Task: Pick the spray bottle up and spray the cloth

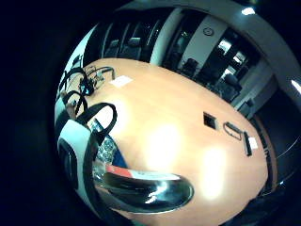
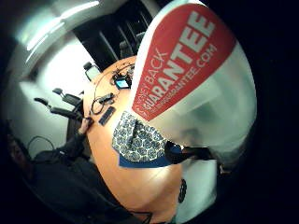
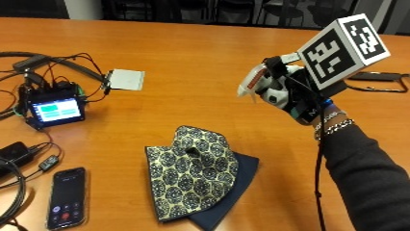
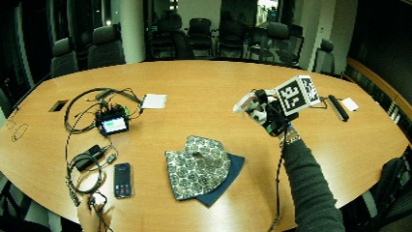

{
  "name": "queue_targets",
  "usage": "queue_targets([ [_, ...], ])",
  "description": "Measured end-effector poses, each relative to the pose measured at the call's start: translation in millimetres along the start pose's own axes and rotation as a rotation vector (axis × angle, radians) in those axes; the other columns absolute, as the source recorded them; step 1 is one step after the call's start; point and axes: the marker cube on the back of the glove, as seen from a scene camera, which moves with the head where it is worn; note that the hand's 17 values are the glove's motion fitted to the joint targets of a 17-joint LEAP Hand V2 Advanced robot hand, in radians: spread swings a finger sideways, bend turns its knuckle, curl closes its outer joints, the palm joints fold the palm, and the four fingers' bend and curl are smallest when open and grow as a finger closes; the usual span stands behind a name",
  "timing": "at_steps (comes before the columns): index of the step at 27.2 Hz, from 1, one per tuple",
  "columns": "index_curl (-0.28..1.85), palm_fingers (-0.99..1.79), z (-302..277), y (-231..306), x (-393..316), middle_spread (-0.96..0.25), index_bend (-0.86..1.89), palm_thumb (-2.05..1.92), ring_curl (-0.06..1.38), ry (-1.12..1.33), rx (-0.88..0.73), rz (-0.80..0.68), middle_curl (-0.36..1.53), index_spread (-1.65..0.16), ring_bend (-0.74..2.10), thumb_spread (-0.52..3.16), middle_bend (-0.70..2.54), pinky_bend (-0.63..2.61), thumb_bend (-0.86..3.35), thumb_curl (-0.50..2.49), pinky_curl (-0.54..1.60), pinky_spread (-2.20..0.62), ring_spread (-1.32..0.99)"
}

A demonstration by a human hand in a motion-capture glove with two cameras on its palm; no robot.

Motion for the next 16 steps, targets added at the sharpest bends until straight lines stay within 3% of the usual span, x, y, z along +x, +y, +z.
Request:
queue_targets([
  [16, 0.51, 1.37, 35, 3, -37, -0.23, 0.18, 0.89, 0.46, 0.285, -0.282, -0.226, 0.53, -0.29, 0.76, 0.78, 0.53, 0.55, -0.03, 0.64, 0.41, -0.35, -0.22],
])
